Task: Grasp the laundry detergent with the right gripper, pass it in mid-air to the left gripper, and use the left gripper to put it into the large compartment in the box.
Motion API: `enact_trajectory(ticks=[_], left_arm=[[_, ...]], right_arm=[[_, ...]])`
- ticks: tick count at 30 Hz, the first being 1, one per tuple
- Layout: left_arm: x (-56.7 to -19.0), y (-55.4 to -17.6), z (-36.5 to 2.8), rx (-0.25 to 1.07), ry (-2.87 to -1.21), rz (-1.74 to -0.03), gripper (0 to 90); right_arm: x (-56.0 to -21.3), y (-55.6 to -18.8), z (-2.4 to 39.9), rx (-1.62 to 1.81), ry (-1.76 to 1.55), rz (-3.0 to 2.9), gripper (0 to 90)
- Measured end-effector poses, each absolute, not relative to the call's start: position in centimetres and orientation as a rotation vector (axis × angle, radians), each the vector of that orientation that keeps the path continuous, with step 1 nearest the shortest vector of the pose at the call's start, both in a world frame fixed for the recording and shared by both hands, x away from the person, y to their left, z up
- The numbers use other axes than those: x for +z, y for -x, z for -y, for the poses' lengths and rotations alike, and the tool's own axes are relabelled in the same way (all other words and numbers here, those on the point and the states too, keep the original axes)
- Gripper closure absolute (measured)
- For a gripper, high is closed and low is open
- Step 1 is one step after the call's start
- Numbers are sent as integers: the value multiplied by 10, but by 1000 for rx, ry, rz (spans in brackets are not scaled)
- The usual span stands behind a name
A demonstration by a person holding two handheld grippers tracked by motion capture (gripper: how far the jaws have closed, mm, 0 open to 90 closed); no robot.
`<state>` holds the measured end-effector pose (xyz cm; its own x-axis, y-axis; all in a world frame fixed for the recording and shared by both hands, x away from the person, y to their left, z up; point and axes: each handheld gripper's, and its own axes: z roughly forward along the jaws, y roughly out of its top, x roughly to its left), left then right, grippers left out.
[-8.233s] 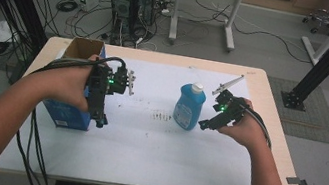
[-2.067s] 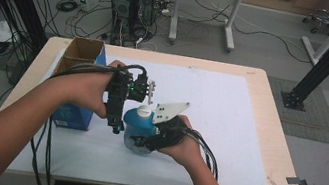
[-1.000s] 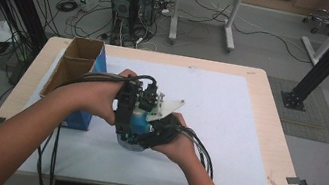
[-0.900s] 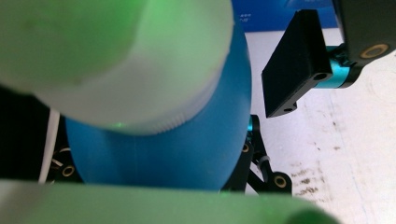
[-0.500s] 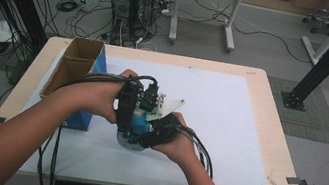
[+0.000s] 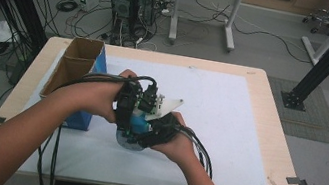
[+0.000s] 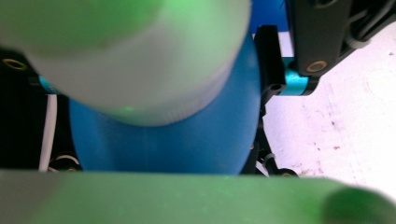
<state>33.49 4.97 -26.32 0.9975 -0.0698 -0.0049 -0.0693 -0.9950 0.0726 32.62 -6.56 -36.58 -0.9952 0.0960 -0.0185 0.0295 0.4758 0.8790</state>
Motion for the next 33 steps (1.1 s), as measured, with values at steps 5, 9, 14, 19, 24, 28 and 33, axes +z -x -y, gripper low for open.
enact_trajectory(ticks=[5,9,14,19,24,28,33], left_arm=[[-264,-335,-49,-17,-3072,113,347],[-264,-336,-50,-25,-3069,104,361],[-264,-336,-51,-34,-3056,79,388],[-264,-336,-51,-16,-3077,111,398],[-264,-335,-52,-20,-3072,116,407],[-264,-336,-53,-36,-3055,104,410],[-258,-337,-54,-39,-3049,116,410]], right_arm=[[-366,-326,65,1571,-111,-2642,465],[-366,-326,65,1571,-110,-2643,465],[-366,-326,64,1571,-97,-2634,466],[-366,-326,63,1569,-111,-2645,466],[-367,-326,63,1571,-84,-2648,464],[-366,-326,63,1576,-80,-2652,458],[-363,-326,65,1610,-75,-2642,438]])
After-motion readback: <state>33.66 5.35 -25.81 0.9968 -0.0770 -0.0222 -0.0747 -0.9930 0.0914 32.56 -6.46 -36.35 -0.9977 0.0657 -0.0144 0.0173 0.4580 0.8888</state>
